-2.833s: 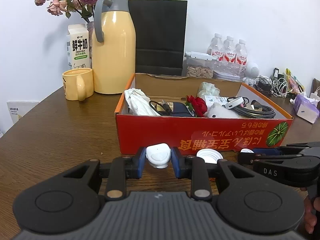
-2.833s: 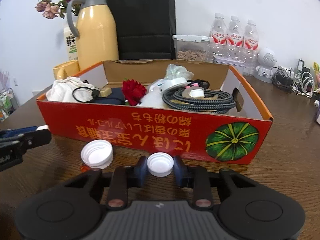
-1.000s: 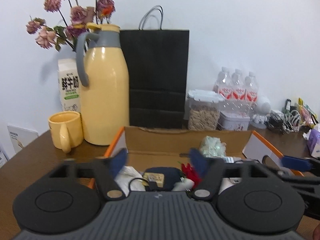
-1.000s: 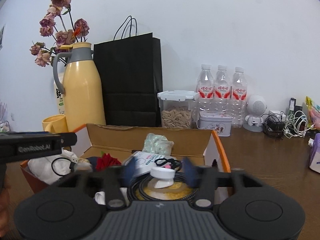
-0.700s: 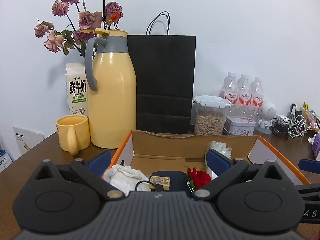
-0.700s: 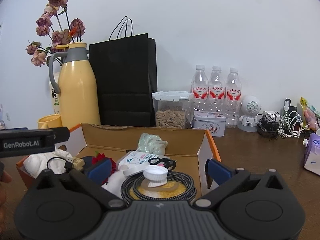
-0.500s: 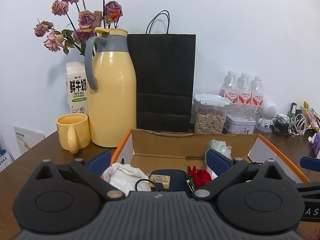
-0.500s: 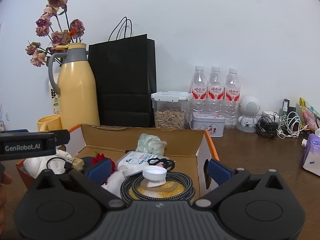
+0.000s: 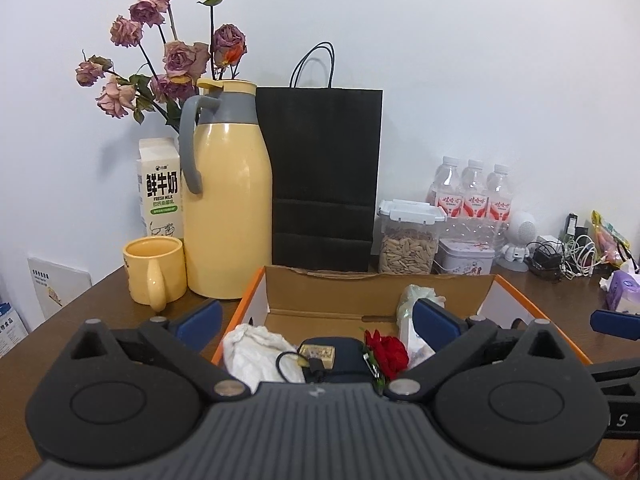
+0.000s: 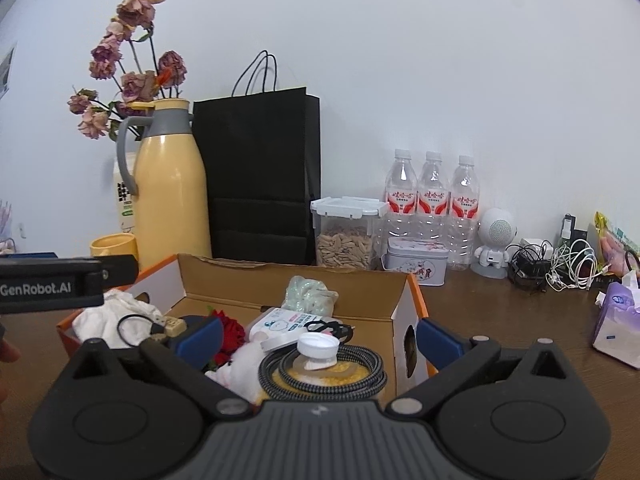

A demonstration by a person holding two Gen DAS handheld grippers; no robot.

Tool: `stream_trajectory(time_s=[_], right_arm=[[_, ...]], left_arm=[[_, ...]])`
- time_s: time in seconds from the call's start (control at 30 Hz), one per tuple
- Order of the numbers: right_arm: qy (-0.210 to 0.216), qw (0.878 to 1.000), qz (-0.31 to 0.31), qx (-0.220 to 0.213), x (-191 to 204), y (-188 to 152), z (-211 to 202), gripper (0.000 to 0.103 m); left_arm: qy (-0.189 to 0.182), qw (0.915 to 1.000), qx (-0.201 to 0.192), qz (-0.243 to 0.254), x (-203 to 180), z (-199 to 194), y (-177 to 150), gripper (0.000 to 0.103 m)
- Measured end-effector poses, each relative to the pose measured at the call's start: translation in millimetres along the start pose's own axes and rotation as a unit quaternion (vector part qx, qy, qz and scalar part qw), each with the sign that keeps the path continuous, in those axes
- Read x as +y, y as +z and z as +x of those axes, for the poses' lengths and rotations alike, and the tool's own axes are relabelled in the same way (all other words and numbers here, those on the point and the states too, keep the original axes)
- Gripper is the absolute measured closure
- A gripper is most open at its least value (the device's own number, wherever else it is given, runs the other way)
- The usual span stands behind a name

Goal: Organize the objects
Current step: 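Withdraw both tools from the box toward the remaining items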

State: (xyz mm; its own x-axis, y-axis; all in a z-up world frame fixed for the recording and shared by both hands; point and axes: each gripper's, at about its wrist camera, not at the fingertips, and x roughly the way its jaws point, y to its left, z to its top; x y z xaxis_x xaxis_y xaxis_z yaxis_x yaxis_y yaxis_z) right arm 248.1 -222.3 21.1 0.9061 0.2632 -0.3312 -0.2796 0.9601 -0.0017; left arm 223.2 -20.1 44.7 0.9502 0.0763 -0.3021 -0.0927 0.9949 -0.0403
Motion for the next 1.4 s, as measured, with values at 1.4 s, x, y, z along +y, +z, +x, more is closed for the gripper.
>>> stream_trajectory(time_s=[1.4], right_arm=[[0.096,0.985,-0.028,0.142,73,-54,-21,0.014]], left_arm=[[0.028,0.9954,0.092,-0.01,86,-66,-49,0.0]])
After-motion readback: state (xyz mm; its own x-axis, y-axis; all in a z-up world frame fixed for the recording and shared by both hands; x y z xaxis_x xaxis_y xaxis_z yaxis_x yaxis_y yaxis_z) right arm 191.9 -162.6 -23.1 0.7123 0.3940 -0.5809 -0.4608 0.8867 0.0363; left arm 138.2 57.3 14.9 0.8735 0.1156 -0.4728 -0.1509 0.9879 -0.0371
